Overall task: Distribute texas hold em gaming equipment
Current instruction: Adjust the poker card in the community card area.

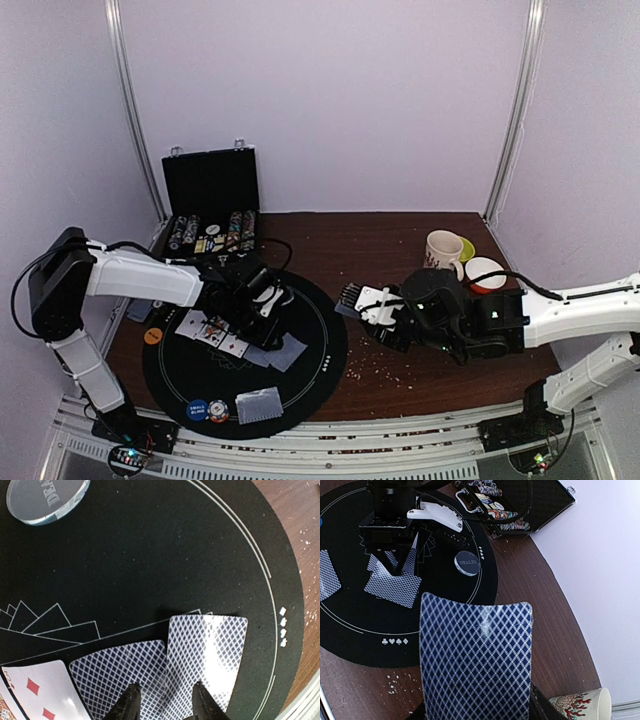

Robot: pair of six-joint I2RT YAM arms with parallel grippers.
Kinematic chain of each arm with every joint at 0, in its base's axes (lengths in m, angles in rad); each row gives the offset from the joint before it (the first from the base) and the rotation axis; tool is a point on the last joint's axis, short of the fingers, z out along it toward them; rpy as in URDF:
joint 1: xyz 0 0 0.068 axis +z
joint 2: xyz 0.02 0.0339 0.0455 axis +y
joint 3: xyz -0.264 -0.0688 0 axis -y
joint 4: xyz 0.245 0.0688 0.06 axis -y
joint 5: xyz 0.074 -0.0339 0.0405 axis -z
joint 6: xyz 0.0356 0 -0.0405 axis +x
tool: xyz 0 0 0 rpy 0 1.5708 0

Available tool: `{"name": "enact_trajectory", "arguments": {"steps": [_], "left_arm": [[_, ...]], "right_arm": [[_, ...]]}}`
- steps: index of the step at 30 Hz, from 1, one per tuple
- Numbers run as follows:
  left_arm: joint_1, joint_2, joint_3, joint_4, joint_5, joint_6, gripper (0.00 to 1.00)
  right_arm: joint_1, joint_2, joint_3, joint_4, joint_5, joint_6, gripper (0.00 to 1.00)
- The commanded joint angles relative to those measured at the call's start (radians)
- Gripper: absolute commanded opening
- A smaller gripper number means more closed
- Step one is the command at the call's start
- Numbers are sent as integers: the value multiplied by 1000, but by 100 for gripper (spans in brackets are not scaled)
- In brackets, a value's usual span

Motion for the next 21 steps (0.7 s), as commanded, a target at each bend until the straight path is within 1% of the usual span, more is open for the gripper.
{"name": "enact_trajectory", "arguments": {"steps": [1, 6, 11, 15, 18, 21], "left_arm": [[6, 12, -19, 0, 14, 25, 36], [7, 24, -21, 5, 25, 30, 25], [7, -3, -32, 30, 80, 9, 13], [7, -23, -39, 32, 108, -10, 0], [6, -40, -51, 40, 124, -37, 0], [7, -77, -88, 77, 116, -113, 0]], "right_arm": [[7, -26, -18, 22, -7, -5, 48], [8, -28, -18, 24, -18, -11, 48], [7, -28, -18, 21, -17, -13, 48], [7, -25, -18, 22, -19, -14, 48], [8, -25, -16, 22, -21, -19, 49], [7, -25, -15, 24, -24, -19, 49]]}}
